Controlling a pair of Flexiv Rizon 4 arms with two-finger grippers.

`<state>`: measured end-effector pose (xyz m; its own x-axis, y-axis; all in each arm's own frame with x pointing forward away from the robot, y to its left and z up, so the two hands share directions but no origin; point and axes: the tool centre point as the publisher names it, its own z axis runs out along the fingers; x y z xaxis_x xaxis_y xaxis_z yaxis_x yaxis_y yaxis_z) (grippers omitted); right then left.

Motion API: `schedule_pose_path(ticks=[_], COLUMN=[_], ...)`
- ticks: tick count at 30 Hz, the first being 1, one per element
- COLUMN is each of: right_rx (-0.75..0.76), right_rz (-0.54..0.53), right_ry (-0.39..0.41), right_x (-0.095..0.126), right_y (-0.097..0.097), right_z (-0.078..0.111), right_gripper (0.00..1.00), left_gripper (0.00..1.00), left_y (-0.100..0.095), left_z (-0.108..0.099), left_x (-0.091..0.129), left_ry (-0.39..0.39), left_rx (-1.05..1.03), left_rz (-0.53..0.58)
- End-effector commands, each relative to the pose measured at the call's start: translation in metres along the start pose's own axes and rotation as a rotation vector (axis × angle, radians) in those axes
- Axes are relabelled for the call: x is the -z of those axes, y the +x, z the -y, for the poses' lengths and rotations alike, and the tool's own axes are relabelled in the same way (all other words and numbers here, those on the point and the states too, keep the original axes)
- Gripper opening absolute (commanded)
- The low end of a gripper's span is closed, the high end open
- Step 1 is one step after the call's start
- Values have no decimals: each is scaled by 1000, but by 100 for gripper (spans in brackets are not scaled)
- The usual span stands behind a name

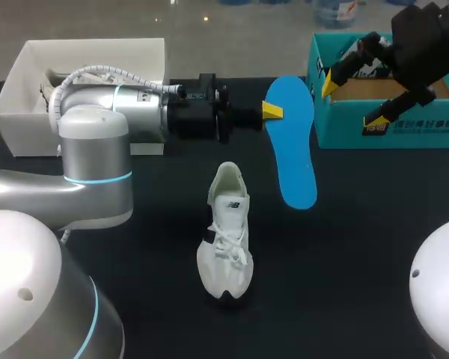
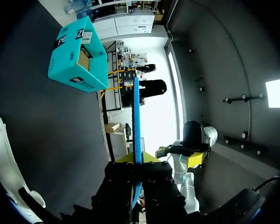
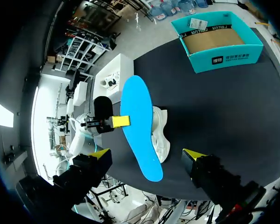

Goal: Take the shoe out of the shoebox, open the shoe tongue, remove and reinsert the insole, then place the shoe into the shoebox

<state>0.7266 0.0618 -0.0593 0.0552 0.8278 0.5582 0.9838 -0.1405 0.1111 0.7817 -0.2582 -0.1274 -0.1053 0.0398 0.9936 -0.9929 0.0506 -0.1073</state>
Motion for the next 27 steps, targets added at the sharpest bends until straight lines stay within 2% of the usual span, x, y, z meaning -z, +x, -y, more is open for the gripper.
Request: schedule_pose_path(ticks=[1, 9, 13, 18, 23, 27], right_rx=[125, 168, 112, 92, 140, 171], right_rz=[436, 495, 526, 521, 563, 562], right_ry=[-27, -4, 30, 15, -37, -38], right_x=[-10, -31, -38, -42, -45, -49], right_y=[21, 42, 49, 56, 61, 59], right_z=[-6, -14, -13, -6, 0, 2], right_gripper=[100, 100, 100, 100, 100, 100], left_gripper=[0, 0, 0, 0, 0, 0], left_y=[-2, -3, -2, -5, -6, -4], left_z=[-3, -3, -3, 0, 5, 8], left_x=[4, 4, 6, 10, 11, 10], left_ry=[3, 3, 7, 37, 38, 27], left_rx=[22, 36, 37, 78, 105, 108], left_rz=[-2, 0, 0, -11, -19, -19])
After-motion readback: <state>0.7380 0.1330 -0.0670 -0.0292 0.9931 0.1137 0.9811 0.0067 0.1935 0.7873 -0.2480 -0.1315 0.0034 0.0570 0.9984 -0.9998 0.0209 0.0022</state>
